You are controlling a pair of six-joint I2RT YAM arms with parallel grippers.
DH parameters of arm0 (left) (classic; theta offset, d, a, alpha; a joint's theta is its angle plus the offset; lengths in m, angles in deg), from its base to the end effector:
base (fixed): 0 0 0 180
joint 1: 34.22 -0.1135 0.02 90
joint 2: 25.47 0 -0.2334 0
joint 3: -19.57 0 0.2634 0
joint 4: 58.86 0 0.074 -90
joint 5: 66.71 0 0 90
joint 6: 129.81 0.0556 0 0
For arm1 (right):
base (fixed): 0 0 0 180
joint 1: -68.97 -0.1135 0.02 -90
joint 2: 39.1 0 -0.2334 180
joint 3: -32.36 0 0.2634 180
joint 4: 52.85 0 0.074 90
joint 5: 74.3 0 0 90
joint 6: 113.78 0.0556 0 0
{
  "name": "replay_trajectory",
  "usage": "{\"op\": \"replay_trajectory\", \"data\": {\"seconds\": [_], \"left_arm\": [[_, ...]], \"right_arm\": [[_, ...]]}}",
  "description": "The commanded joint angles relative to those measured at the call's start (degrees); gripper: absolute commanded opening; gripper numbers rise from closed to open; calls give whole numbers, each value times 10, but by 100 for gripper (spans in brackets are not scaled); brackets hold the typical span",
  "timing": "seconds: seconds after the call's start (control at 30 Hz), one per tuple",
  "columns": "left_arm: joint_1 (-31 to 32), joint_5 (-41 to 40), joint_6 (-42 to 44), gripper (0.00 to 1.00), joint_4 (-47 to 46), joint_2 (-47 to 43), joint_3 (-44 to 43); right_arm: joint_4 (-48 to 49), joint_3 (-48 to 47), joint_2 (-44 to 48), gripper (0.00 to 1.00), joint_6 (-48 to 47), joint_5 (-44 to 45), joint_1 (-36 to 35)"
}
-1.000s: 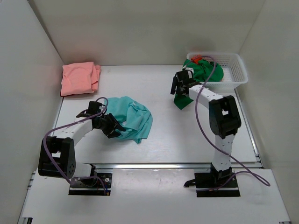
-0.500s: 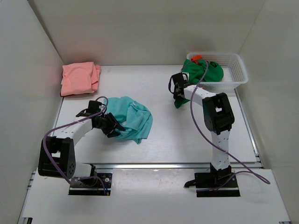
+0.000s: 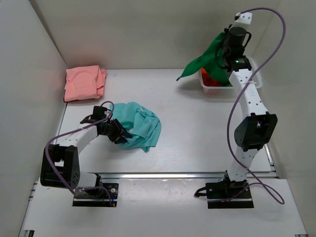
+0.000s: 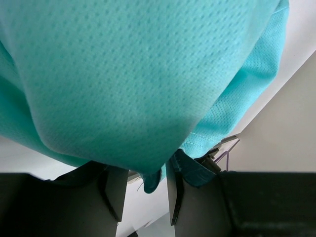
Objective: Fold and stack the t-shirts
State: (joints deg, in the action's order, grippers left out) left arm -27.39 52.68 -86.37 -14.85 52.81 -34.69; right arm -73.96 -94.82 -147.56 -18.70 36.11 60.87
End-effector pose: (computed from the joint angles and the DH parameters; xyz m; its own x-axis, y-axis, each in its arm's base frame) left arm 0.2539 -0.0579 0.1213 -0.8407 -0.5365 0.0732 -0.4720 0.6599 -0.5846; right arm 0.4674 0.0469 0.4142 -0.0223 0.0807 -0.9965 0.2157 0.9736 0.0740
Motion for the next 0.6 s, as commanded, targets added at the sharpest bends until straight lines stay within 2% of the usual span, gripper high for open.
{"op": "replay_trajectory", "data": {"seconds": [0.0, 0.17, 0.37, 0.57], "left_arm": [[-7, 15, -2, 45, -8, -10, -8], [-10, 16, -5, 45, -9, -10, -1], [-5, 13, -1, 45, -10, -15, 1], [-4, 15, 1, 46, -7, -18, 8]], "right_arm": [[28, 12, -13, 1, -26, 17, 24], [-10, -36, -71, 0, -38, 6, 55], [26, -93, -128, 0, -89, 96, 76], [103, -126, -133, 0, -147, 178, 74]]}}
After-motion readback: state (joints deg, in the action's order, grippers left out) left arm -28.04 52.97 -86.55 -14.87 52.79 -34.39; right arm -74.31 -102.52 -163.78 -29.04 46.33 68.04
